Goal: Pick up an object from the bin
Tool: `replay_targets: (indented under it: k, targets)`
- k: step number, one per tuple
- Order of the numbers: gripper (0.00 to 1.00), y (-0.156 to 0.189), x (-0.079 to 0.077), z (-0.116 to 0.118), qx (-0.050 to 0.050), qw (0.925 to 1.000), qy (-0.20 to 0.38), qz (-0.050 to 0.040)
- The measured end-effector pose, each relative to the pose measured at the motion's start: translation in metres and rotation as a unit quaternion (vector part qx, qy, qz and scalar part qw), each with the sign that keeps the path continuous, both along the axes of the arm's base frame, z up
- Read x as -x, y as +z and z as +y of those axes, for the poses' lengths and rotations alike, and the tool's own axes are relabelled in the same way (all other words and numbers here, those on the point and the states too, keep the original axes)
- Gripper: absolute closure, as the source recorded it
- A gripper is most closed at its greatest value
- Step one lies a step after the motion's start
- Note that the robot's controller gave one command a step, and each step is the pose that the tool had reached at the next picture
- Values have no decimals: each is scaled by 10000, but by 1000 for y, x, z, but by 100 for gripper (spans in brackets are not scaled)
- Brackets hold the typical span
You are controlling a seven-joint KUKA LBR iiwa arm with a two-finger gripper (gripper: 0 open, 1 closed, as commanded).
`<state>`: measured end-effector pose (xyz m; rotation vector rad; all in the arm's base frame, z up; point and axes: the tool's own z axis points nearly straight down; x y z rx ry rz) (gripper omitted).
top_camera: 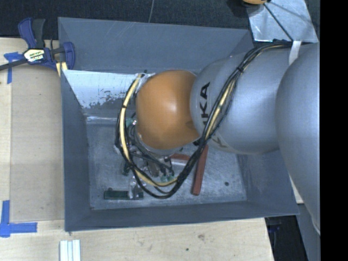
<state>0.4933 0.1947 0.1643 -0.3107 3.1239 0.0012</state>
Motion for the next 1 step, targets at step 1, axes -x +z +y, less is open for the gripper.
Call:
replay_targets:
  k: [1]
  targets:
    - [0, 0, 0, 0, 0, 10000, -2, 1]
